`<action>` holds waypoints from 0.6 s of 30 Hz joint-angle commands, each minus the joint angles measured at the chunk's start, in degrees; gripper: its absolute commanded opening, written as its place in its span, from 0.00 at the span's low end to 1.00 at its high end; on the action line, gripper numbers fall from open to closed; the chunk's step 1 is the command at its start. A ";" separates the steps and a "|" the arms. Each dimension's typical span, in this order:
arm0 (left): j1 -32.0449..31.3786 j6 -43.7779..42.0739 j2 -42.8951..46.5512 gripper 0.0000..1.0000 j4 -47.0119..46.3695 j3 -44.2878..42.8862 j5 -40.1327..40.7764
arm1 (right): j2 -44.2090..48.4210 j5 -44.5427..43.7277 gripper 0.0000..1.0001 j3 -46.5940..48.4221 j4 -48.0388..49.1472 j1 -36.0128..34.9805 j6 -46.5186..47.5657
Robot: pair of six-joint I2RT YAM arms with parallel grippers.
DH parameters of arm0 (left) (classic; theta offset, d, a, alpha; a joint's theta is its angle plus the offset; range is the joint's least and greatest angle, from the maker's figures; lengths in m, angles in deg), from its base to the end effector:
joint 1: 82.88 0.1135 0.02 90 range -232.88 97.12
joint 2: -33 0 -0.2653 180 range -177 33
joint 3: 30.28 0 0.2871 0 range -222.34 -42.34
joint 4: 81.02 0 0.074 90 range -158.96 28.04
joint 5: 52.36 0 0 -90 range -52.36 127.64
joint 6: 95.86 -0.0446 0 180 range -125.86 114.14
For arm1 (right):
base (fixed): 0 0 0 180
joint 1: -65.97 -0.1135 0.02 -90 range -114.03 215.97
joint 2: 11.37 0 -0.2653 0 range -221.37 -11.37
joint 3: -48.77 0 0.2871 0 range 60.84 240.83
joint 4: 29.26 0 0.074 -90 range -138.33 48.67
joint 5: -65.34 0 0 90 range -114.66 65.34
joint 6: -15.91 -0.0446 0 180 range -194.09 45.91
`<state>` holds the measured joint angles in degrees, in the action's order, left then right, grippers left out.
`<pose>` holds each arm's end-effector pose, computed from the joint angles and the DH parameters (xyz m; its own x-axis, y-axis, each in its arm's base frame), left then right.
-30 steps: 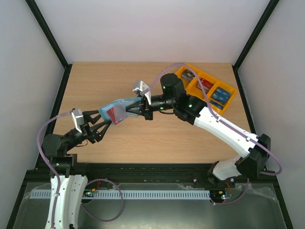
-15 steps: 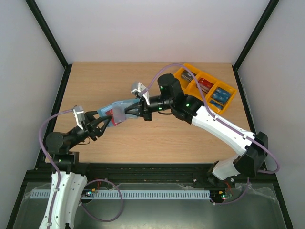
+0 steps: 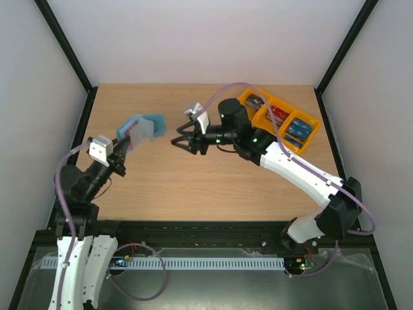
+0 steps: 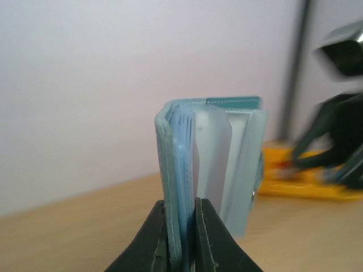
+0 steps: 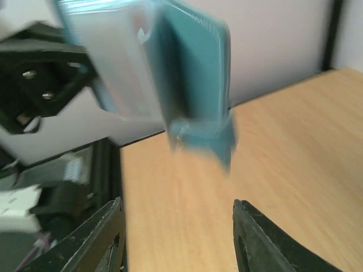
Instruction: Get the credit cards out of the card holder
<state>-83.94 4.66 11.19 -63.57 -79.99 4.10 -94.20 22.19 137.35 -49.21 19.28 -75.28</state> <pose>0.1363 -0.0272 0.3666 0.0763 -0.1536 -0.9852 0.5824 0.8089 -0.0810 0.2328 0.2944 0.3799 -0.1886 -0.1794 -0.9655 -0.9791 -0.0418 0.1991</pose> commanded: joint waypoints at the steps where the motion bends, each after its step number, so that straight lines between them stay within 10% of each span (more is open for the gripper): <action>1: -0.09 -51.48 -3.60 0.02 8.73 -1.67 36.40 | -0.40 -12.19 0.50 -0.18 2.67 3.30 -6.15; 6: -3.88 -81.58 -9.54 0.02 -3.66 6.29 64.20 | -3.04 -6.31 0.47 0.68 6.25 0.15 -8.56; 13: -5.63 -43.83 -17.06 0.02 27.48 -14.54 40.71 | -4.51 2.67 0.42 -3.47 30.54 -5.17 -20.57; 18: -5.11 -26.00 -17.37 0.02 31.01 -16.36 21.40 | -7.91 1.23 0.34 -3.96 43.96 -5.83 -30.52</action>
<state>-89.36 -39.05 -6.20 -40.45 -95.40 42.83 -99.49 22.25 133.65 -21.88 13.46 -95.30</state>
